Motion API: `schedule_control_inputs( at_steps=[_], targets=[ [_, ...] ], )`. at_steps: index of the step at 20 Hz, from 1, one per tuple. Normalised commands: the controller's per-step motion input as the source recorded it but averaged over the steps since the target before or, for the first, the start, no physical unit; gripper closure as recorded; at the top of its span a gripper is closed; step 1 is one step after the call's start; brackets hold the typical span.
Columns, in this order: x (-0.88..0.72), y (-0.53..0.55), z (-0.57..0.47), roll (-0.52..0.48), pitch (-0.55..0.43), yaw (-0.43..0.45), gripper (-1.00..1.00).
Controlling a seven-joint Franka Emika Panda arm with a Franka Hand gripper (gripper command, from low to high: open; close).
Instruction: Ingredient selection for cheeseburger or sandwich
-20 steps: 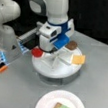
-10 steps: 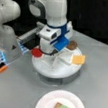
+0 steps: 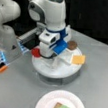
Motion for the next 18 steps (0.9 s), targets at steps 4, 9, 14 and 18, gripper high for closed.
schedule_control_inputs(
  at_steps=[4,9,14,18],
  targets=[
    [-0.11,0.04,-0.07,0.111,-0.1,-0.157,-1.0],
    [-0.08,0.07,-0.03,0.113,-0.084,-0.231,-1.0],
    [-0.04,0.09,-0.07,0.11,-0.093,-0.206,-1.0],
    [-0.01,0.1,-0.13,0.097,-0.111,-0.16,-1.0]
  ],
)
